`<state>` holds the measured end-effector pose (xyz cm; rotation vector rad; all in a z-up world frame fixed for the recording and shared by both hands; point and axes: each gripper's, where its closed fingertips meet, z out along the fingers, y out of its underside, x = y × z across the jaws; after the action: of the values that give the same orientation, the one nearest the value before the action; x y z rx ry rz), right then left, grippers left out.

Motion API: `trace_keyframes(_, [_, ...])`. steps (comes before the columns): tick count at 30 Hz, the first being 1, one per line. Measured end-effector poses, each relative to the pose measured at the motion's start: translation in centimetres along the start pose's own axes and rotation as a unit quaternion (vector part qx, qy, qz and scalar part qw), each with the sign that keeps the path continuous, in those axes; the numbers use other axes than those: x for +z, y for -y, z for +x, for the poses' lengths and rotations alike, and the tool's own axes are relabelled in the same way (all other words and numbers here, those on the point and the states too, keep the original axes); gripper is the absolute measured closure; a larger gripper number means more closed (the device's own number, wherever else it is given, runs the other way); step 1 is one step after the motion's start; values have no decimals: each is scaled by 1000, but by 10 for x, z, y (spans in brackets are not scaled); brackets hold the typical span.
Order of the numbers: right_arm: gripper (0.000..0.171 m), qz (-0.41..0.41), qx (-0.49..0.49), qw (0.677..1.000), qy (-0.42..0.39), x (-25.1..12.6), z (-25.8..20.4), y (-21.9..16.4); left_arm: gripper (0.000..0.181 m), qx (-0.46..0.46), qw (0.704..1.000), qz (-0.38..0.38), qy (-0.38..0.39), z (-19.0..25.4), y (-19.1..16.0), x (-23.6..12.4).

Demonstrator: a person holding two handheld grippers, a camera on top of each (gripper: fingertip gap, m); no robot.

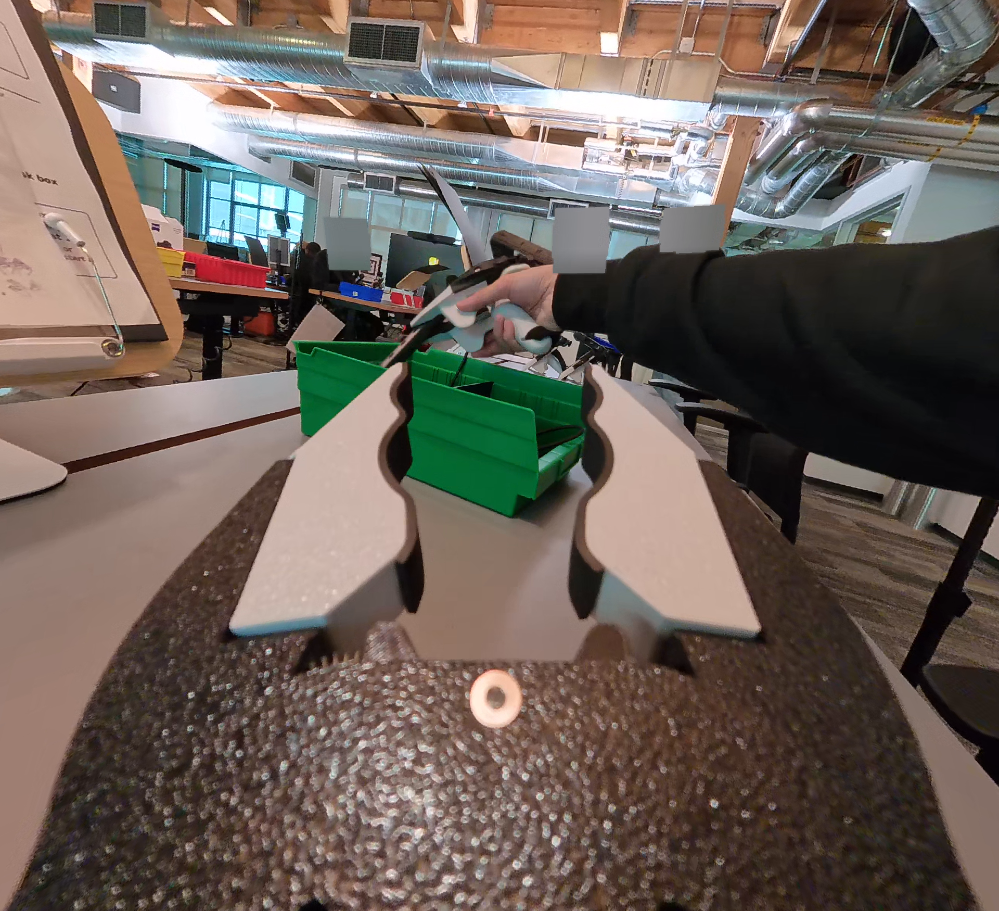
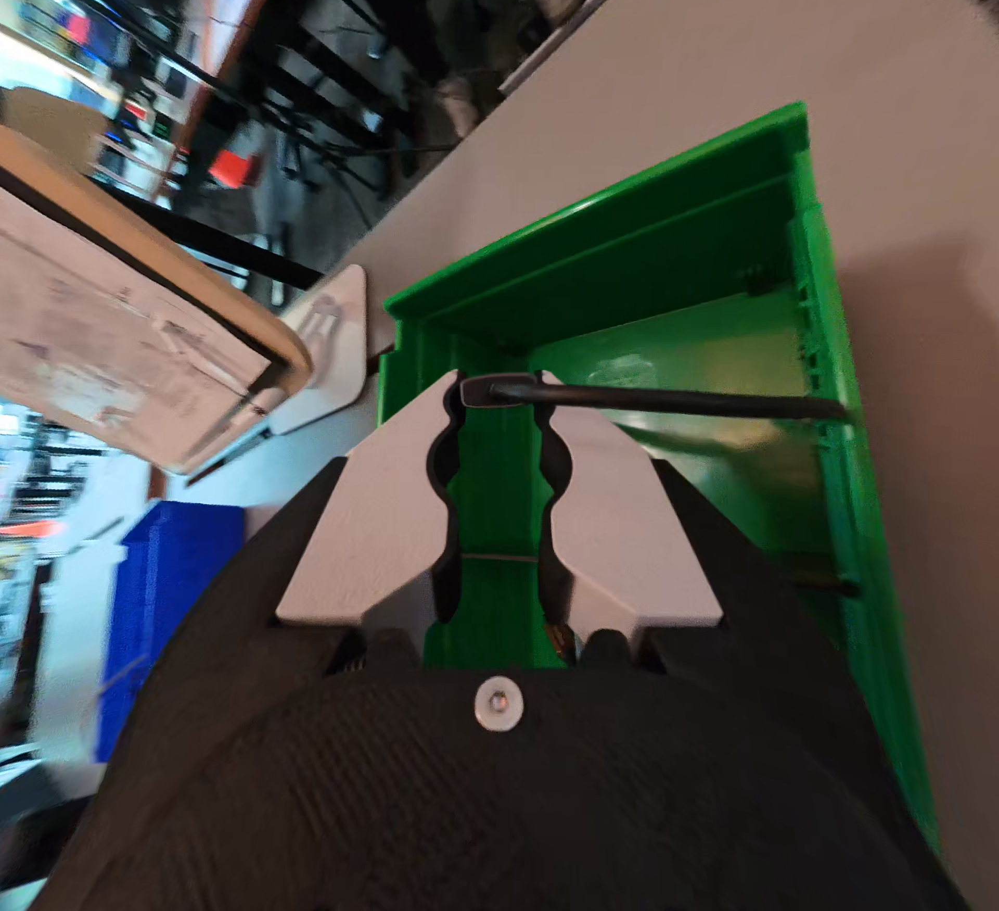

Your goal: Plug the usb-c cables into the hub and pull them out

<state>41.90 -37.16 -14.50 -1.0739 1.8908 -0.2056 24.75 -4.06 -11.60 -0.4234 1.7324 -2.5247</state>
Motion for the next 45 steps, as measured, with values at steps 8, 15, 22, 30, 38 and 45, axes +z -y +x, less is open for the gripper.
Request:
trace_keyframes(8, [61,-94,-287,949,-92,-24,-34,-27,121,3,1000,1,2,1,2,0])
trace_keyframes(15, [62,58,-483,867,111,-40,-181,-135,128,40,998,12,42,12,30,1])
trace_keyframes(22, [69,145,-609,754,197,10,-228,-281,130,188,946,-141,225,-13,104,-71])
trace_keyframes(30, [80,184,-685,691,137,26,-207,-293,112,217,712,-598,298,-154,85,-236])
trace_keyframes(38, [83,194,-709,675,57,36,-187,-283,119,298,562,-738,225,-211,13,-269])
trace_keyframes(45, [82,189,-685,698,88,38,-183,-285,144,240,565,-744,263,-231,-7,-281])
